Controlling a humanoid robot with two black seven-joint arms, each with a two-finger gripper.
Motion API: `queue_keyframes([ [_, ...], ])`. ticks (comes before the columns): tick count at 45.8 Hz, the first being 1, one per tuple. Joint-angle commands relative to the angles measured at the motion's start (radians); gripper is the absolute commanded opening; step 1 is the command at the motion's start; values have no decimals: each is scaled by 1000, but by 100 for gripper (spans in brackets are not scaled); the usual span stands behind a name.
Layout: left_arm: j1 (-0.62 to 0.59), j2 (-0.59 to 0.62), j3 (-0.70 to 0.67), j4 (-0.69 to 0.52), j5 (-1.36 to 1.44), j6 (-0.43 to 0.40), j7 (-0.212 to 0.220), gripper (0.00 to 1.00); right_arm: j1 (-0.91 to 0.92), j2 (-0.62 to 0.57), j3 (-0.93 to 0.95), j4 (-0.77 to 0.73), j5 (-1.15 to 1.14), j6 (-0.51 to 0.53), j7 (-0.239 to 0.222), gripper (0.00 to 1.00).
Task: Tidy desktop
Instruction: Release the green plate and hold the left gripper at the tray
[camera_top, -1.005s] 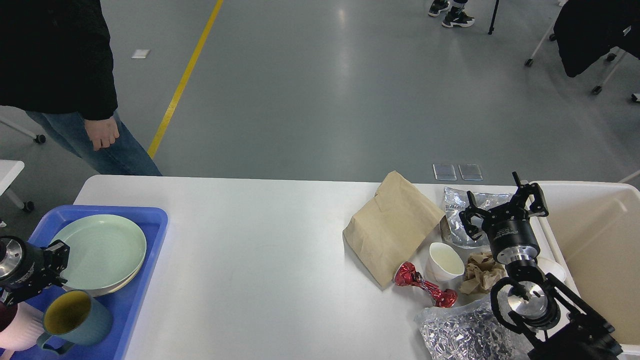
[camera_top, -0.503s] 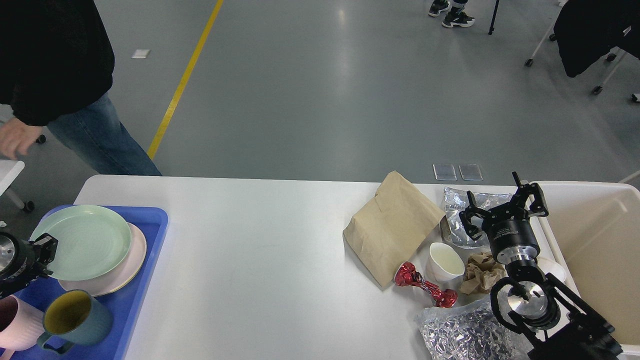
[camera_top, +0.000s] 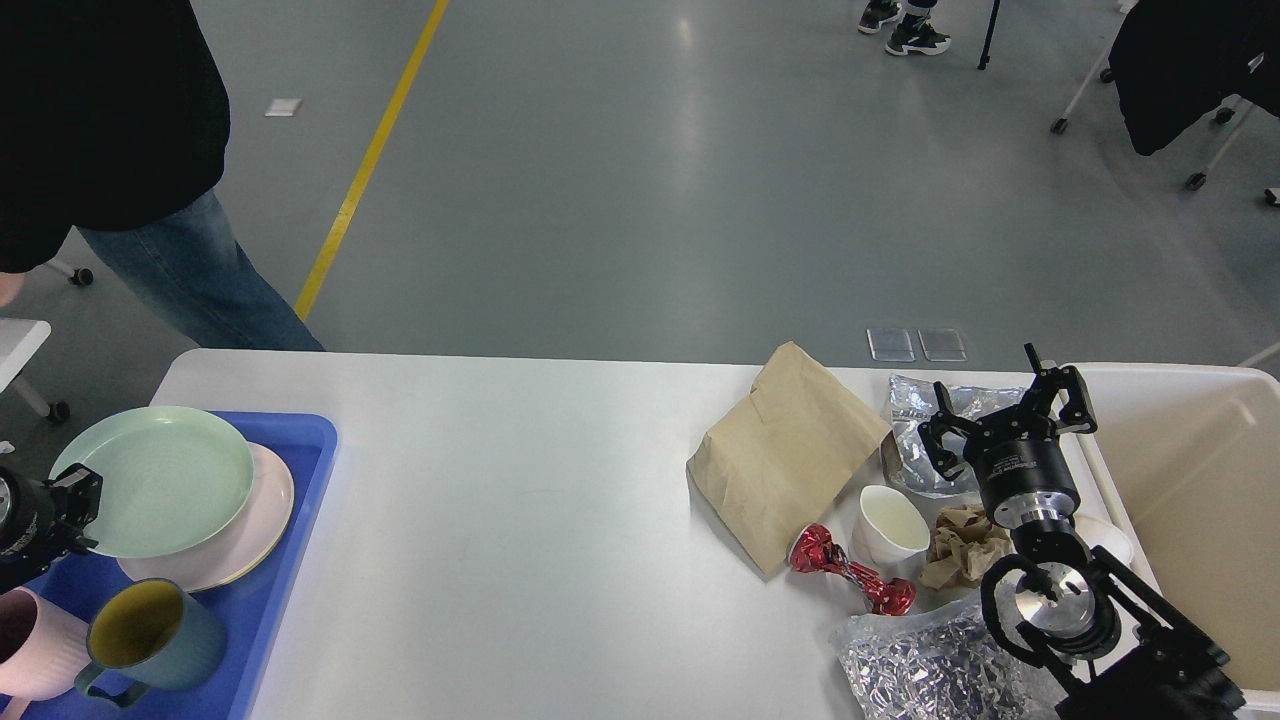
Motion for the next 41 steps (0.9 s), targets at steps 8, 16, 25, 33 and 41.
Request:
queue_keyframes([
  [8,-5,1,-5,-6,-1,-6,3,49,0,0,0,0,0,0,0,100],
  [16,-2,16,-1,-11,-14,-25,3,25,0,0,0,0,0,0,0,100],
  [25,-7,16,-2,-3,-6,47,-3,88,0,0,0,0,0,1,1,100],
  [33,-10,19,-13,-32,-20,4,4,9,-1,0,0,0,0,0,0,100],
  [41,-10,47,-11,-14,-17,21,-5,93,0,0,0,0,0,1,0,100],
])
